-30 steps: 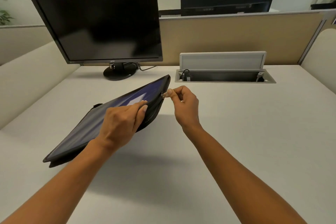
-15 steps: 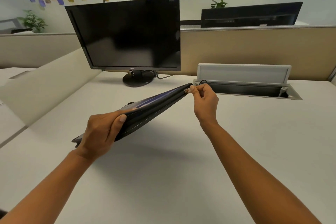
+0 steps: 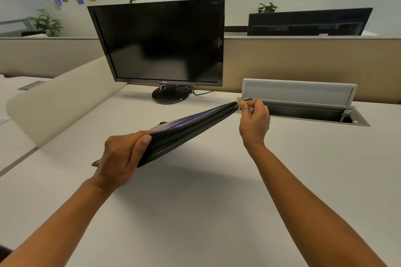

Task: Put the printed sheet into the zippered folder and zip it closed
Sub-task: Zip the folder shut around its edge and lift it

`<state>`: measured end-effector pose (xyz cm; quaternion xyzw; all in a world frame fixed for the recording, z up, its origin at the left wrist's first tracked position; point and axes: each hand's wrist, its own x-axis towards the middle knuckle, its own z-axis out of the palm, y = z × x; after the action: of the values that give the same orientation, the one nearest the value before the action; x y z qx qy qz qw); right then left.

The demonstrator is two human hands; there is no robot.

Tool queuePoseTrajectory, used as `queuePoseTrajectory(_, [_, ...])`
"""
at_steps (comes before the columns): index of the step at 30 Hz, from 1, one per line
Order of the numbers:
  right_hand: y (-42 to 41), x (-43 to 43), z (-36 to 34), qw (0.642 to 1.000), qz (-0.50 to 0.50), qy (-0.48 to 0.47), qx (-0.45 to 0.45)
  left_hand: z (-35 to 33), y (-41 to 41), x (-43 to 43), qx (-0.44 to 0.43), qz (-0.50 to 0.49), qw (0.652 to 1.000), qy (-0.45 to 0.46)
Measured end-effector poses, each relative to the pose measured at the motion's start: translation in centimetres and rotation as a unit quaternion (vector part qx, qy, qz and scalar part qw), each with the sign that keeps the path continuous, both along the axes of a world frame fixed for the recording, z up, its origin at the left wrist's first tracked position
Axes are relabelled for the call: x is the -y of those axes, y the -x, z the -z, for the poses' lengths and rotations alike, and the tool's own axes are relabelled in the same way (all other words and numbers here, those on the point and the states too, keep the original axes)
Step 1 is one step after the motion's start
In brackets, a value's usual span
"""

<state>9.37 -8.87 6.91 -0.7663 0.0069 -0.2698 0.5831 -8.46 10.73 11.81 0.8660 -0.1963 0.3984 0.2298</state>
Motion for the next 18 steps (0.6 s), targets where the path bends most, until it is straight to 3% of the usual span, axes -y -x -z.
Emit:
queuePoseTrajectory(7, [0.0, 0.0, 0.6, 1.0, 0.021, 0.004, -0.005, 0.4, -0.3, 0.7, -0.039, 0.001, 0.999, 0.019])
queuePoseTrajectory(18, [0.9, 0.7, 2.4, 1.0, 0.002, -0.01, 0.01, 1.3, -0.5, 1.5, -0.036, -0.003, 0.999, -0.03])
